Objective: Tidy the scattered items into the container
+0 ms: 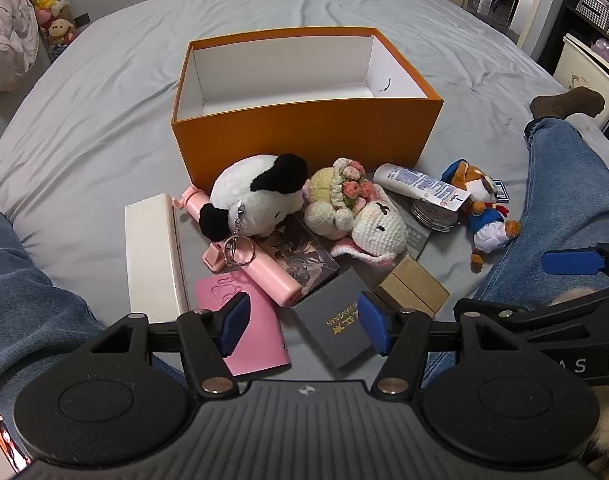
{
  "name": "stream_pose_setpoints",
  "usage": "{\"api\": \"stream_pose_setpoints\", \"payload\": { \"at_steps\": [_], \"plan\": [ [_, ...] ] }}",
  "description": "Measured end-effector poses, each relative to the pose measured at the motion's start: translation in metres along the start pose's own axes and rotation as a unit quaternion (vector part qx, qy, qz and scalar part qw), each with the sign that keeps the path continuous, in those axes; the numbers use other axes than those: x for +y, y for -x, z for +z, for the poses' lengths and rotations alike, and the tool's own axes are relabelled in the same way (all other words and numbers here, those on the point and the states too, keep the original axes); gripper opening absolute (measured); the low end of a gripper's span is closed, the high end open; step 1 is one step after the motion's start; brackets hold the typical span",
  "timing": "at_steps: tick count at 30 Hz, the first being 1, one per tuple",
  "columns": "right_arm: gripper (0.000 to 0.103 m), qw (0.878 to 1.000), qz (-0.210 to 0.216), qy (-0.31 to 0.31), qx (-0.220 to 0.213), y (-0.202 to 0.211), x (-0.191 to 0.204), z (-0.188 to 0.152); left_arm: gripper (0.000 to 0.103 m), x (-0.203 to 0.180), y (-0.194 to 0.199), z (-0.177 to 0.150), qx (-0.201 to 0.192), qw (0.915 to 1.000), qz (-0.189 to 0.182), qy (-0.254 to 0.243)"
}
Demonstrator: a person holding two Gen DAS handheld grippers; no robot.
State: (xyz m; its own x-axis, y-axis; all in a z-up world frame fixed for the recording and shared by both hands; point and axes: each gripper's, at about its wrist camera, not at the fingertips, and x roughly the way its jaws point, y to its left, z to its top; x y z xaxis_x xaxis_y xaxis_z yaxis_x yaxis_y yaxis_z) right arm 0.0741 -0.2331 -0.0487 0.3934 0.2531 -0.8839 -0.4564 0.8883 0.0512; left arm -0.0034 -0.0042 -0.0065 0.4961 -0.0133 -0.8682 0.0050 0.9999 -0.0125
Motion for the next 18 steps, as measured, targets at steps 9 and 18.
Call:
{"api": "stream_pose_setpoints", "payload": {
  "at_steps": [9, 18],
  "plan": [
    [0.098, 1.000, 0.001, 0.000, 0.002, -0.0003, 0.0002, 0.0003, 0.068, 0.0001, -0.0004, 0.0000, 0.000, 1.0000, 0.000, 0.000],
    [0.095, 1.000, 0.010, -0.001, 0.004, -0.0027, 0.0001, -0.0001, 0.066, 0.0006, -0.0005, 0.0010, 0.003, 1.0000, -0.003, 0.001]
  ]
}}
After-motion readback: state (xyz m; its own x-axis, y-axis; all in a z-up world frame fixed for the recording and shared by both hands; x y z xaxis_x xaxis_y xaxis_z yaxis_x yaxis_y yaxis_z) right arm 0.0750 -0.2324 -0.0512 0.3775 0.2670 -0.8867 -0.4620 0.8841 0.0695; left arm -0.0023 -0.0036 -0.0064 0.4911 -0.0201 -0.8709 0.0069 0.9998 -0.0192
